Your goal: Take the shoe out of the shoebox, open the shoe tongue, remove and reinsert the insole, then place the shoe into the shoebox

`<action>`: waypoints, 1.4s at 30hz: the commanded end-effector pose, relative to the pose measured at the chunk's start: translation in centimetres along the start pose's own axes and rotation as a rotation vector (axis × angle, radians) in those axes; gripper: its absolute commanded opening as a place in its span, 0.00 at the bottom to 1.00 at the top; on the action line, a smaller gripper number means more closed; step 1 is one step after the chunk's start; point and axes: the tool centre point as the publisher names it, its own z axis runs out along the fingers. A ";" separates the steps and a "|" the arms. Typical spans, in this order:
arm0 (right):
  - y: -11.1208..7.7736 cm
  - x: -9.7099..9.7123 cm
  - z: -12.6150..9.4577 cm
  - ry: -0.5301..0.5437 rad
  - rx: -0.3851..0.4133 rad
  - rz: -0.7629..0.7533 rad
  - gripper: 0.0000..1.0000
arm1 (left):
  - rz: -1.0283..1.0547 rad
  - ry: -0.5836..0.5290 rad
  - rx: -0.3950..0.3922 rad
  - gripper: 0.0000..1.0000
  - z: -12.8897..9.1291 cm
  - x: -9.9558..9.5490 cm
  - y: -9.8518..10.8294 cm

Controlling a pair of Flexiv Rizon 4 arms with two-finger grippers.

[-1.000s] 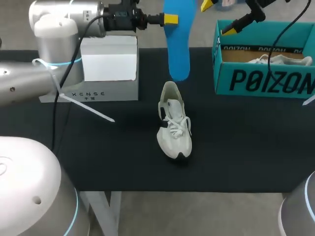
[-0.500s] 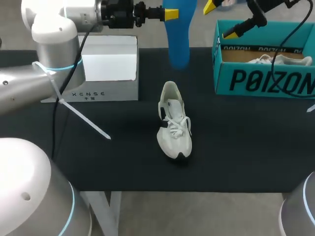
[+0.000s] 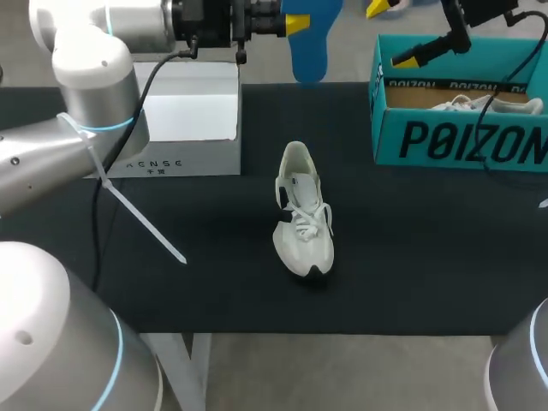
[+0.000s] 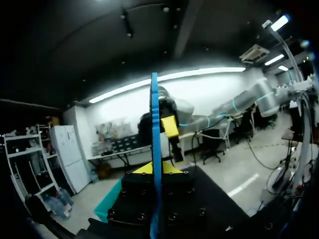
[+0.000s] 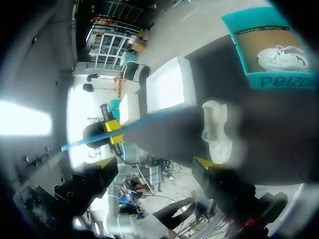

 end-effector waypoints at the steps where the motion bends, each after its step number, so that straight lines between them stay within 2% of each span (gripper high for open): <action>1: 0.0 -0.5 0.2 0.077 0.009 0.002 1.00 | 0.726 0.077 -0.007 0.00 -0.2 0.1 0.1; 5: 0.1 -0.5 0.2 0.118 0.013 0.008 1.00 | 0.949 0.085 -0.083 0.00 -0.1 0.3 0.2; 7: 0.1 -0.5 0.2 0.113 0.011 0.008 1.00 | 1.058 0.032 -0.132 0.00 -0.2 0.2 0.0; 14: 0.0 -0.6 0.0 0.080 -0.002 0.008 1.00 | 1.058 0.032 -0.132 0.00 -0.2 0.2 0.0; 22: -0.1 0.0 -0.2 0.208 -0.001 0.001 1.00 | 1.058 0.032 -0.132 0.00 -0.2 0.2 0.0; 27: -0.1 0.3 0.1 0.252 -0.025 -0.040 1.00 | 1.290 -0.047 -0.084 0.00 0.0 0.0 -0.5; 32: 0.2 0.8 -0.1 0.288 -0.069 -0.095 1.00 | 1.473 -0.039 -0.102 0.00 0.5 -0.3 -0.6; 38: 0.5 1.4 -0.1 0.315 -0.093 -0.180 1.00 | 1.432 -0.059 -0.059 0.00 1.1 -0.4 0.3; 42: 0.6 1.6 0.4 0.329 -0.087 -0.205 1.00 | 1.357 -0.031 -0.014 0.00 1.6 -0.2 0.0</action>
